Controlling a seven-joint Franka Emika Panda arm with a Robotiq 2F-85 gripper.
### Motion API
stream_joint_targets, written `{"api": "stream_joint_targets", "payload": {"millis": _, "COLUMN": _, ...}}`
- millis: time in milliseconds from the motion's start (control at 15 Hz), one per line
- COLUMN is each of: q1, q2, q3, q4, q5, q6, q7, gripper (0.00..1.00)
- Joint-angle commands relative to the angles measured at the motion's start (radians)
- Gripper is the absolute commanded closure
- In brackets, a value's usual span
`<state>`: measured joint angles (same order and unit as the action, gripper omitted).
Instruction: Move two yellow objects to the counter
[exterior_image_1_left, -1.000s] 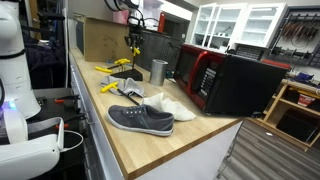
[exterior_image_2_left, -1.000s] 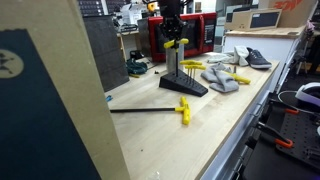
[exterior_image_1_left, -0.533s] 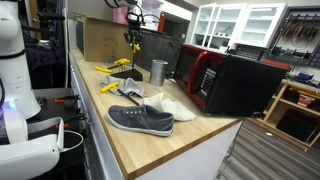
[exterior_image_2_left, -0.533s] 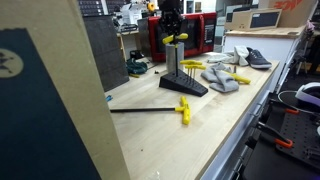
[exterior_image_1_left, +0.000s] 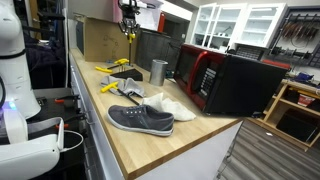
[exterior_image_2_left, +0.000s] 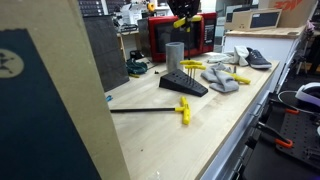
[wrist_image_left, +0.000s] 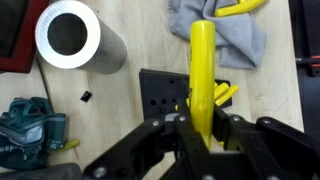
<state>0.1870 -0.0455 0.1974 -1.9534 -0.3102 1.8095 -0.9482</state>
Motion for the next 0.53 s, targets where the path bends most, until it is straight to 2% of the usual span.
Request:
{"api": "stream_joint_targets", "payload": {"millis": 0, "q1": 0.014, "q2": -0.105, "q3": 0.010, "q4": -0.087, "q5": -0.067, "q6": -0.087, "q7": 0.082, "gripper": 0.94}}
{"api": "stream_joint_targets", "payload": {"millis": 467, "q1": 0.042, "q2": -0.232, "q3": 0.044, "q4": -0.240, "q5": -0.243, "q6": -0.276, "q7": 0.253, "gripper": 0.94}}
